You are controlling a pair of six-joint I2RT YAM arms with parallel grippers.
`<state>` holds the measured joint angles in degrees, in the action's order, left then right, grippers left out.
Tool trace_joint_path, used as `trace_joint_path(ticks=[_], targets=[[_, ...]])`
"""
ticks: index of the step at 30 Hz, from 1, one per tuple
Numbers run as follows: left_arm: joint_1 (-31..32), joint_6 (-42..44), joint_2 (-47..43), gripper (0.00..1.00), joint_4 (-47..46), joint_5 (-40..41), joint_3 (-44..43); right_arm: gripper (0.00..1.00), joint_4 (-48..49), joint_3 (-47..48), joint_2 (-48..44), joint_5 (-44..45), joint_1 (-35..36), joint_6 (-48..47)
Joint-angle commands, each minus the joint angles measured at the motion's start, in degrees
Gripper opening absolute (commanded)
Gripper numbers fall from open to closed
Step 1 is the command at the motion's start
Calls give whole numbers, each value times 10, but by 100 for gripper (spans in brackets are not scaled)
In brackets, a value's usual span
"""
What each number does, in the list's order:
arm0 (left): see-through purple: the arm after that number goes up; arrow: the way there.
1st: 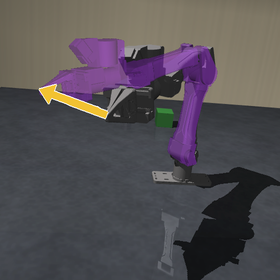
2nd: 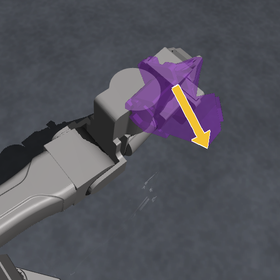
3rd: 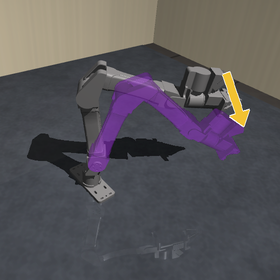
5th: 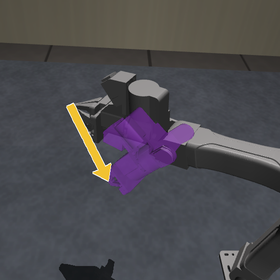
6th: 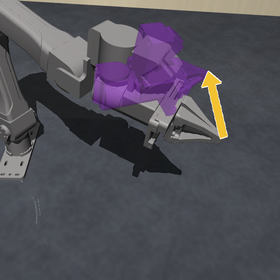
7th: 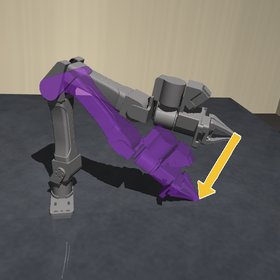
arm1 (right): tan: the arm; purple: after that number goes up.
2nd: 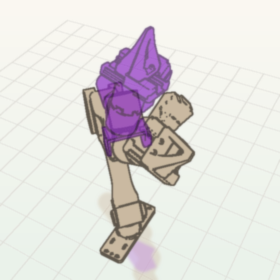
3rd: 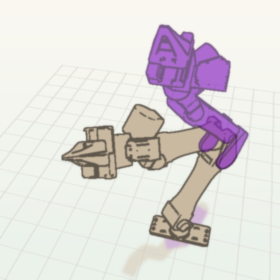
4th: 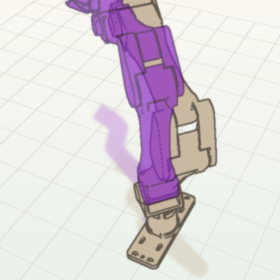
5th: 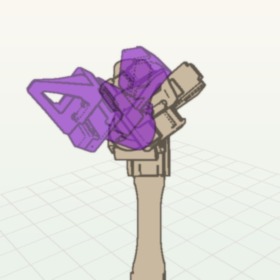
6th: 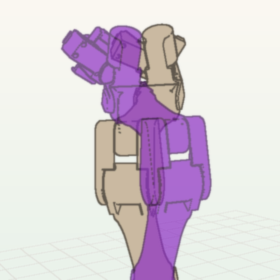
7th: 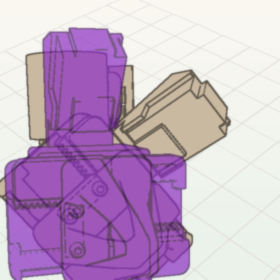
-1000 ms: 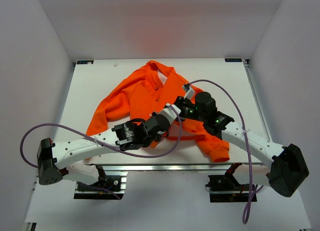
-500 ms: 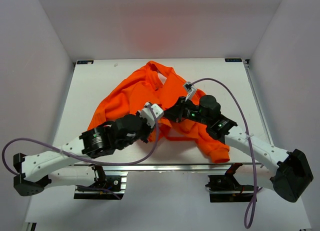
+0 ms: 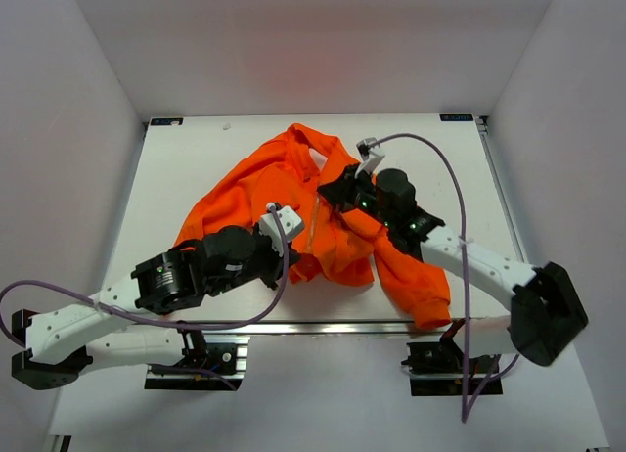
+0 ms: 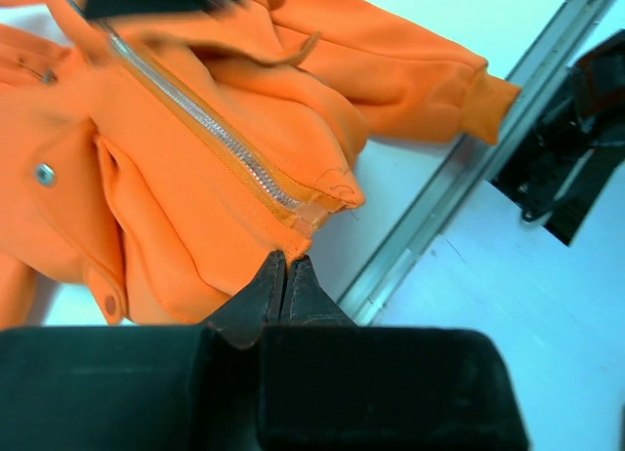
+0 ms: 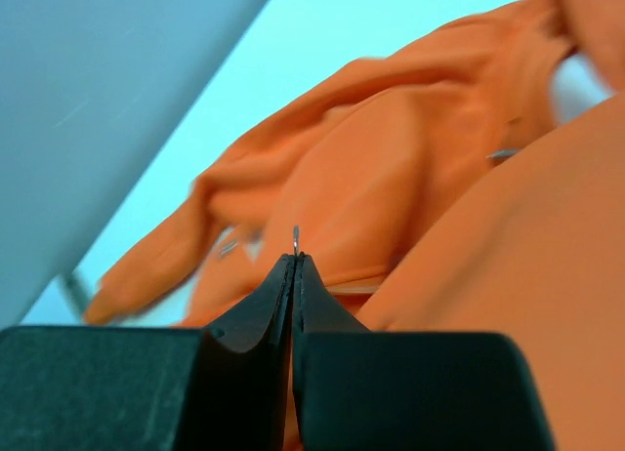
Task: Zip up the jacket
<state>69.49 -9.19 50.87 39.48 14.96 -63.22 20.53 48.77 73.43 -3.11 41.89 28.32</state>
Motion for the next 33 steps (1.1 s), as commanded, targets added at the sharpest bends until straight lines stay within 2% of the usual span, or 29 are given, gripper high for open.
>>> trace_joint_path(ticks=[1, 5, 8, 11, 14, 20, 22, 26, 31, 32, 33], targets=[[6, -52, -36, 0, 23, -62, 5, 0, 27, 62, 63, 100, -51, -63], [6, -102, -57, 0, 30, -103, 46, 0, 49, 149, 170, 80, -99, -68], [6, -147, -78, 0, 7, -140, 97, 0, 62, 225, 252, 100, -131, -79], [6, -208, -92, 0, 20, -134, 127, 0, 64, 295, 346, 107, -167, -82], [6, -276, -125, 0, 15, -133, 160, 0, 42, 448, 441, 108, -210, -60], [6, -332, -178, 0, 0, -127, 209, 0, 22, 665, 607, 118, -239, -71], [6, -342, -179, 0, -5, -127, 216, 0, 21, 719, 631, 118, -241, -75], [6, -355, -165, 0, -13, -139, 238, 0, 52, 730, 641, 100, -244, -106], [6, -359, -156, 0, 3, -150, 236, 2, 5, 792, 647, 44, -247, -153], [6, -362, -152, 0, 10, -148, 232, 22, 3, 767, 635, 31, -247, -154], [6, -365, -149, 15, 17, -145, 222, 65, 6, 746, 620, 7, -247, -155]])
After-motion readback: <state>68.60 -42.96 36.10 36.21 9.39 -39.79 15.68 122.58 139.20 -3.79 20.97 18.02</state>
